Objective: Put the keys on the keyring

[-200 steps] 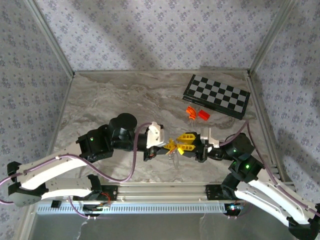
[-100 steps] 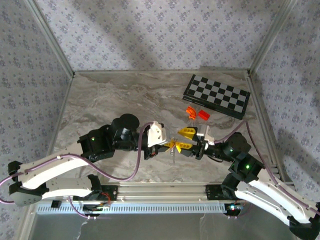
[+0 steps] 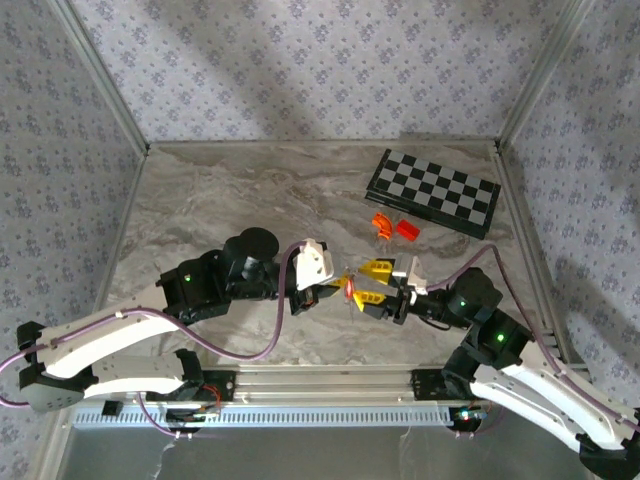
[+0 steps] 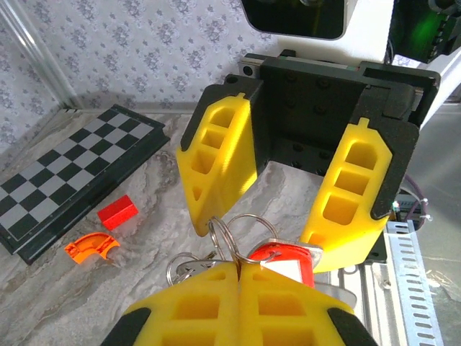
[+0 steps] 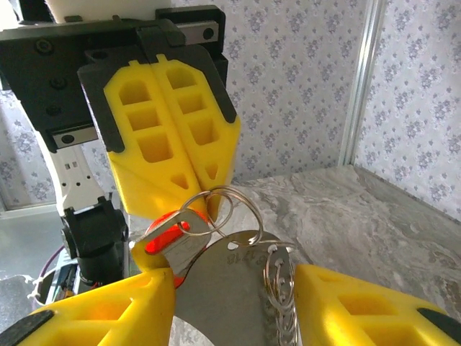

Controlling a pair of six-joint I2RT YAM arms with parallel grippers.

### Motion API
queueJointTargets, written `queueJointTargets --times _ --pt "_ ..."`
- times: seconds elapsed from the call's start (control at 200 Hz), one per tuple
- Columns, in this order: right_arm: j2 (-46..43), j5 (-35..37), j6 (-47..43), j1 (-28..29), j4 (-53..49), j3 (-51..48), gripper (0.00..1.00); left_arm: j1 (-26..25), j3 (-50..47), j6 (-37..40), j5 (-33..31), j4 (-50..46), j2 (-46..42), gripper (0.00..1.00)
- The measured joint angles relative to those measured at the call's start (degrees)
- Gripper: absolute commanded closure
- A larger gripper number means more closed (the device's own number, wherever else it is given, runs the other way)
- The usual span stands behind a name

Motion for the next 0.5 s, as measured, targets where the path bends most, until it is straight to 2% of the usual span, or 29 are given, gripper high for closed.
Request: queueJointTargets --times 0.255,0.5 --pt "-2.99 5.35 1.46 0.0 -4.76 1.27 0.48 0.02 0.0 -0.42 -3.43 -0.09 0.98 1.0" --pt "-2.43 5.81 3.91 2.05 -5.81 2.75 0.46 1.33 0.0 -1.29 -5.49 -0.24 2.45 1.0"
